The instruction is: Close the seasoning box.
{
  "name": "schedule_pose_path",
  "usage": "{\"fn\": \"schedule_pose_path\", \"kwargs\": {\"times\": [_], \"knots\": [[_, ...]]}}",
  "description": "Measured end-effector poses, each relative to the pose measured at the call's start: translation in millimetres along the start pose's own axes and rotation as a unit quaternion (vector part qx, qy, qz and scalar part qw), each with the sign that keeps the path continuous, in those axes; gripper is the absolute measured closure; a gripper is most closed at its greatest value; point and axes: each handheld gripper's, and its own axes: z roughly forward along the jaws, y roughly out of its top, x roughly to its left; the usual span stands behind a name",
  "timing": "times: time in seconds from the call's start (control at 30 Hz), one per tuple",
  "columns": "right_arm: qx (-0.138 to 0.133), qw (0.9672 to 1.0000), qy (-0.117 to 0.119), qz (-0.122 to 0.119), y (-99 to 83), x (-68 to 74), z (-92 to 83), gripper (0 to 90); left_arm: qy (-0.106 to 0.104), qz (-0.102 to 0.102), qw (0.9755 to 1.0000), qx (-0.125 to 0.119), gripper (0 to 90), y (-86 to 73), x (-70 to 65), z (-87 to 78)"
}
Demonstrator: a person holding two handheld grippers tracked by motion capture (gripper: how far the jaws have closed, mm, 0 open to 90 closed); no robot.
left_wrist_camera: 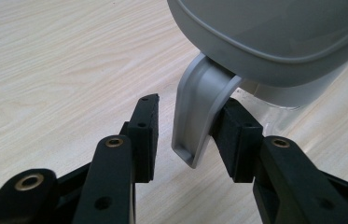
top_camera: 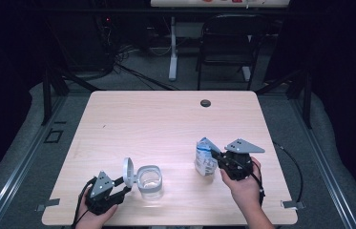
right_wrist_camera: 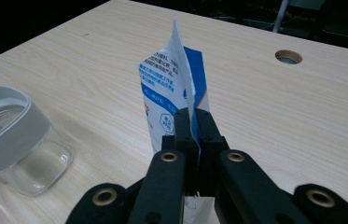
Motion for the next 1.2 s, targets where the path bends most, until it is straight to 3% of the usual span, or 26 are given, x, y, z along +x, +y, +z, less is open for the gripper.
{"fn": "schedule_pose_path", "kwargs": {"times": [0.3,0.43,0.57,0.7,0.8,0.83,1.2], "knots": [[0.004,1.0,-0.001,0.008,-0.5,7.8,-2.7,90.0,0.0,-0.001,1.0,-0.002,61.8,-0.4,-0.2,-0.1],[-0.009,0.9998,0.013,0.016,-7.7,9.1,-4.8,90.0,0.0,-0.002,1.0,-0.003,61.5,-0.8,-0.1,-0.7],[-0.011,0.9998,0.009,0.015,-9.6,9.0,-6.1,90.0,0.002,-0.002,1.0,-0.001,61.3,-0.7,-0.2,-1.8],[-0.021,0.9991,0.019,0.03,-11.8,5.5,-5.6,89.2,0.003,-0.003,1.0,-0.003,60.7,-0.8,-0.2,-1.4],[-0.027,0.9989,0.027,0.029,-13.4,5.1,-4.8,81.8,0.003,-0.002,1.0,-0.003,60.7,-0.7,-0.2,-1.4],[-0.027,0.9991,0.023,0.024,-14.7,5.2,-3.7,74.0,0.003,-0.002,1.0,-0.002,60.6,-0.7,-0.1,-1.9],[-0.043,0.9988,0.021,0.008,-27.7,1.6,5.3,47.7,0.002,-0.002,1.0,-0.002,60.2,-0.9,0.2,-2.6]]}}
